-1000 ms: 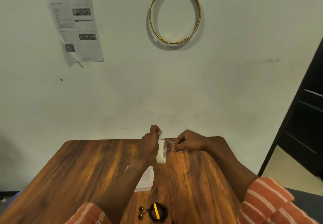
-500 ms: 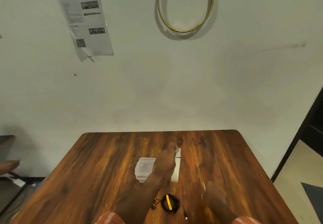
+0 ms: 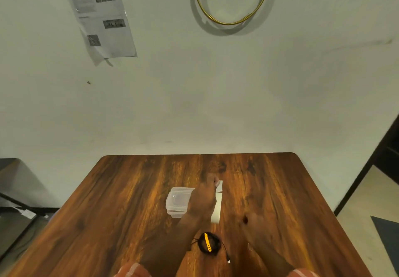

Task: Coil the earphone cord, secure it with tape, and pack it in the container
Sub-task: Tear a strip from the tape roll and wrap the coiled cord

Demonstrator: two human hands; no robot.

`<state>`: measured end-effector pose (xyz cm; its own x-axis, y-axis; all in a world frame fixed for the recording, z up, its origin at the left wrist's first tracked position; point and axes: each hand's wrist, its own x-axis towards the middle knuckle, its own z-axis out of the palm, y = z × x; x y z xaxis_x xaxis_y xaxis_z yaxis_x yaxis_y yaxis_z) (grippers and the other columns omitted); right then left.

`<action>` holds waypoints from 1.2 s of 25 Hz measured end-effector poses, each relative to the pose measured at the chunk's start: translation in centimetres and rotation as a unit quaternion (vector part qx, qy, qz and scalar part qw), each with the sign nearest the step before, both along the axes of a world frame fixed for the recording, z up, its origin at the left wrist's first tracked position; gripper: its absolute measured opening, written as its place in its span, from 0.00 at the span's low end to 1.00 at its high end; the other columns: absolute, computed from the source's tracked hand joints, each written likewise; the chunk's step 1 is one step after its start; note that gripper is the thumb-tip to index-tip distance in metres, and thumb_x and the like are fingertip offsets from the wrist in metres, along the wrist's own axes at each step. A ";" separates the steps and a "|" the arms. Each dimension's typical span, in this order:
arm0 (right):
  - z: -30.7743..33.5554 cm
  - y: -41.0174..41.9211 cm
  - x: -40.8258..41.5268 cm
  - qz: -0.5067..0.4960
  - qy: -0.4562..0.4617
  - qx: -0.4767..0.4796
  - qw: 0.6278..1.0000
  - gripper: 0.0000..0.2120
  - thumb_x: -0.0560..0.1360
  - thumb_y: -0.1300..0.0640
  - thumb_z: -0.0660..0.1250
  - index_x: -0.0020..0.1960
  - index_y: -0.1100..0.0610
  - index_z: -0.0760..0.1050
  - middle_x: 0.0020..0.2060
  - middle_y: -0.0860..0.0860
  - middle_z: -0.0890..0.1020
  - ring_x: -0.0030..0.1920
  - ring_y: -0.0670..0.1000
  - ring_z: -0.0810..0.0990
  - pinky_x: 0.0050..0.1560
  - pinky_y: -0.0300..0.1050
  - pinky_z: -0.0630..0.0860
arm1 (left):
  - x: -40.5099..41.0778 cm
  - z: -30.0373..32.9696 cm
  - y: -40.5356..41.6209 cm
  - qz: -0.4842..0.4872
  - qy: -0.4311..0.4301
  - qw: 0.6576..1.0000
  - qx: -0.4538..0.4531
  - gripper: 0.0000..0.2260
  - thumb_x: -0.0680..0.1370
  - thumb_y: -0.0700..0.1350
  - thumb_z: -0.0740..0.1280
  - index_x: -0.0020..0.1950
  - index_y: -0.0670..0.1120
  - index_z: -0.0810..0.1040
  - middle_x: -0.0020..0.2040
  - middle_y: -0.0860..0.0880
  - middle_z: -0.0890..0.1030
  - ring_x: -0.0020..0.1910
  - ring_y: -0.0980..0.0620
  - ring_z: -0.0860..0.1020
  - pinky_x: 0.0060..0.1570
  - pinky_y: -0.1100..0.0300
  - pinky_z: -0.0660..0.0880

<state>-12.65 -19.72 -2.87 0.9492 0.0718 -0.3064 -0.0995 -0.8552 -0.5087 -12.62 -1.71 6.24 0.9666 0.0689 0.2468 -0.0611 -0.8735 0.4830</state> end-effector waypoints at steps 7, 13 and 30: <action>12.2 4.6 1.4 -0.072 -0.085 0.417 0.902 0.10 0.76 0.53 0.71 0.51 0.58 0.83 0.38 0.45 0.84 0.35 0.41 0.82 0.32 0.28 0.74 | 3.0 2.9 -0.3 0.019 -0.078 0.993 -0.088 0.02 0.81 0.44 0.59 0.51 0.49 0.71 0.42 0.56 0.76 0.36 0.60 0.73 0.35 0.71 0.69; 13.5 3.8 2.4 -0.116 -0.046 0.461 0.879 0.11 0.74 0.59 0.73 0.54 0.63 0.82 0.41 0.52 0.85 0.31 0.42 0.83 0.29 0.35 0.77 | 4.5 4.3 -1.9 0.027 -0.154 0.984 -0.080 0.02 0.82 0.43 0.59 0.51 0.47 0.70 0.36 0.55 0.74 0.29 0.59 0.70 0.26 0.65 0.62; -1.1 -2.2 4.6 0.104 -0.121 -0.076 0.984 0.14 0.75 0.52 0.65 0.60 0.47 0.78 0.57 0.51 0.83 0.56 0.55 0.81 0.51 0.43 0.74 | 2.4 0.9 2.3 0.078 0.049 0.916 -0.391 0.10 0.76 0.37 0.69 0.45 0.53 0.78 0.47 0.48 0.82 0.49 0.47 0.82 0.42 0.56 0.78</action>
